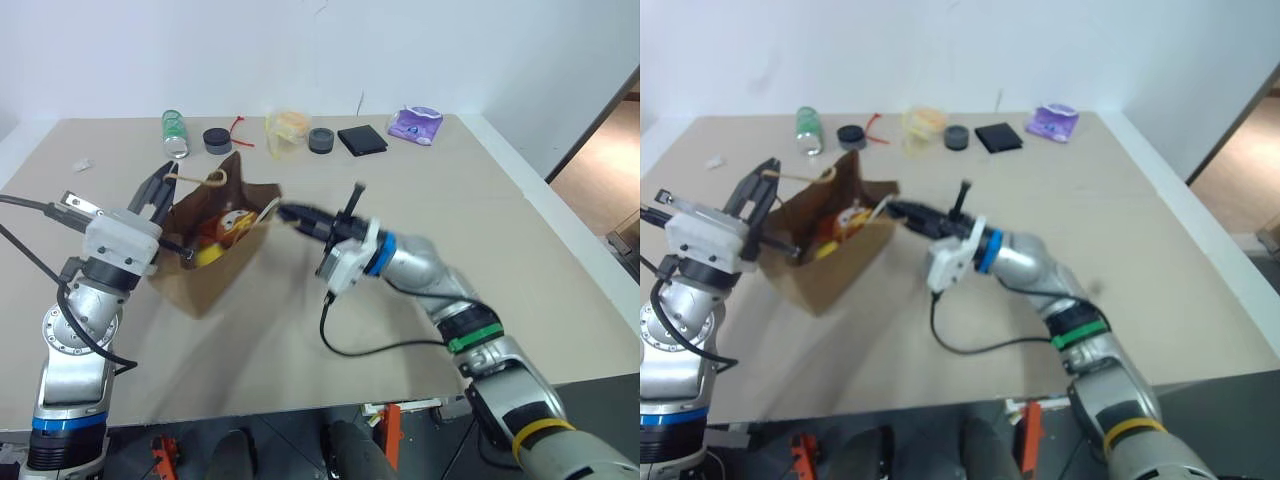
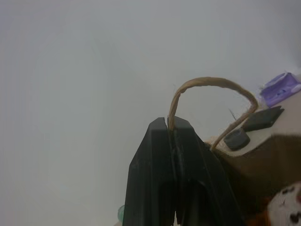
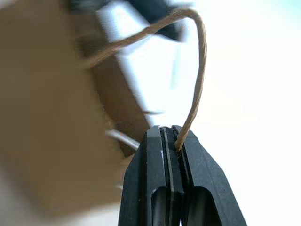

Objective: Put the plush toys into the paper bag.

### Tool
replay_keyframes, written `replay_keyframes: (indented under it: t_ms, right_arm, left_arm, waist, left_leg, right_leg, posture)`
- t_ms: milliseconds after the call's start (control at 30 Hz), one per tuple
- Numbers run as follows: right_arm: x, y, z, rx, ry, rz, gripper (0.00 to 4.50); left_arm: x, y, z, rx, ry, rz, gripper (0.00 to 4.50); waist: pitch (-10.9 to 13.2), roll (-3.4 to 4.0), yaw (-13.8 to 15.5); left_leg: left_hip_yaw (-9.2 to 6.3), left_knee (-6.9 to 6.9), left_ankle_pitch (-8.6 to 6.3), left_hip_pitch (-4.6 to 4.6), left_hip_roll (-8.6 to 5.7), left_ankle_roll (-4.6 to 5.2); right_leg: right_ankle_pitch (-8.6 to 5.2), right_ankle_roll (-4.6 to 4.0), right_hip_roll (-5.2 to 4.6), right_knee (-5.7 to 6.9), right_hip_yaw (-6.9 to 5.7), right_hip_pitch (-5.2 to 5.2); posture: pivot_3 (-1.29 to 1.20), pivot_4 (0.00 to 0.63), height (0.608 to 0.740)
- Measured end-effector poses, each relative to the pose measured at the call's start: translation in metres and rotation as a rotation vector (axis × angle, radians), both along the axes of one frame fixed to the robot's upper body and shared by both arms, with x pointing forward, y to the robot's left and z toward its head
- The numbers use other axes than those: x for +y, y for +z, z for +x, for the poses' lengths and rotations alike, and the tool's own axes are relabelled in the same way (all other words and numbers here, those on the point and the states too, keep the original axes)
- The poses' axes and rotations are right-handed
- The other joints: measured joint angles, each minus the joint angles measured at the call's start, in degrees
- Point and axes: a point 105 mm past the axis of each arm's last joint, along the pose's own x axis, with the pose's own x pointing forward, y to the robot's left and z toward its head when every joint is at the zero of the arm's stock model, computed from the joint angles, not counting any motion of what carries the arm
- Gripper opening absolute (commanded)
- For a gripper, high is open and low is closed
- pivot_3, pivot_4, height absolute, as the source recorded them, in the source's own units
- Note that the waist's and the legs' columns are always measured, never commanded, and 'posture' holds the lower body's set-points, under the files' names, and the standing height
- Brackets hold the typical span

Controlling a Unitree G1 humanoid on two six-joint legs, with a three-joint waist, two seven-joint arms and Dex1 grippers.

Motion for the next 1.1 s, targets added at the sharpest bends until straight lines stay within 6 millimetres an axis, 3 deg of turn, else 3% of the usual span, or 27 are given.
replay_keyframes:
  t_ms: [100, 167, 433, 500, 533, 567, 800, 867, 1000, 1100]
  right_arm:
    - [-0.007, 0.03, 0.0, -0.058, -0.01, 0.055, 0.15]
    - [-0.007, 0.031, 0.0, -0.04, -0.011, 0.046, 0.15]
    - [-0.002, -0.024, 0.006, 0.219, -0.023, -0.179, 0.15]
    - [-0.003, -0.025, 0.008, 0.247, -0.035, -0.191, 0.15]
    - [-0.003, -0.023, 0.008, 0.251, -0.033, -0.184, 0.75]
    - [-0.003, -0.021, 0.008, 0.252, -0.032, -0.18, 1.02]
    - [-0.003, -0.009, 0.011, 0.344, -0.007, -0.09, 4.48]
    - [-0.002, 0.0, 0.011, 0.402, 0.025, -0.027, 4.5]
    - [-0.005, 0.007, 0.014, 0.574, 0.068, 0.067, 4.5]
    - [-0.01, -0.01, 0.021, 0.747, 0.052, 0.061, 4.5]
  left_arm:
    - [0.001, 0.002, 0.001, -0.002, 0.001, -0.022, 0.0]
    - [0.0, 0.001, 0.002, 0.003, 0.004, -0.037, 0.0]
    - [-0.016, -0.03, 0.013, 0.197, -0.095, -0.069, 0.0]
    - [-0.016, -0.032, 0.014, 0.228, -0.111, -0.09, 0.0]
    - [-0.016, -0.033, 0.014, 0.245, -0.118, -0.099, 0.0]
    - [-0.016, -0.034, 0.014, 0.258, -0.126, -0.108, 0.0]
    - [-0.008, -0.039, 0.017, 0.381, -0.18, -0.252, 3.4]
    - [-0.005, -0.034, 0.018, 0.413, -0.21, -0.321, 4.45]
    - [-0.001, -0.028, 0.013, 0.5, -0.303, -0.462, 4.45]
    - [0.006, -0.029, 0.003, 0.587, -0.348, -0.502, 4.45]
  waist:
    - [-0.01, 0.0, 0.0]
    - [0.0, 0.0, 0.0]
    - [0.0, 0.0, 0.06]
    - [0.0, 0.0, 0.01]
    - [0.0, 0.0, 0.01]
    - [0.0, 0.0, 0.02]
    - [0.0, 0.0, 0.02]
    - [0.0, 0.0, 0.03]
    - [0.0, 0.0, 0.04]
    - [0.0, 0.0, 0.0]
  left_leg:
    - [0.02, -0.06, -0.01, 0.04, 0.0, 0.0]
    - [0.02, -0.1, -0.01, 0.03, 0.0, 0.01]
    - [0.07, -0.09, -0.01, 0.03, -0.03, 0.01]
    - [0.08, -0.09, -0.01, 0.07, -0.03, 0.01]
    - [0.08, -0.09, 0.0, 0.09, -0.02, 0.01]
    - [0.07, -0.09, 0.0, 0.1, -0.02, 0.02]
    - [0.06, -0.07, 0.0, 0.07, -0.02, 0.02]
    - [0.03, -0.07, 0.0, 0.05, -0.01, 0.02]
    - [0.02, -0.07, 0.0, 0.05, -0.01, 0.01]
    - [0.03, -0.08, -0.01, 0.05, -0.01, 0.01]
  right_leg:
    - [-0.03, -0.03, 0.01, 0.0, 0.01, 0.01]
    - [-0.07, -0.04, 0.01, 0.0, 0.02, -0.01]
    - [-0.09, 0.05, 0.01, 0.0, 0.17, 0.0]
    - [-0.04, 0.04, 0.03, 0.0, 0.18, 0.0]
    - [-0.04, 0.04, 0.04, 0.01, 0.17, 0.01]
    - [-0.04, 0.04, 0.04, 0.03, 0.16, 0.01]
    - [-0.04, 0.05, 0.06, 0.03, 0.18, 0.01]
    - [-0.05, 0.05, 0.08, 0.03, 0.16, 0.01]
    - [-0.07, 0.07, 0.08, 0.03, 0.16, 0.02]
    - [-0.08, 0.06, 0.08, 0.03, 0.16, 0.0]
  posture:
    - [0.0, 0.15, 0.74]
    - [0.0, 0.15, 0.74]
    - [0.0, 0.15, 0.74]
    - [0.0, 0.15, 0.74]
    - [0.0, 0.15, 0.74]
    - [0.0, 0.15, 0.74]
    - [0.0, 0.15, 0.74]
    - [0.0, 0.15, 0.74]
    - [0.0, 0.15, 0.74]
    - [0.0, 0.15, 0.74]
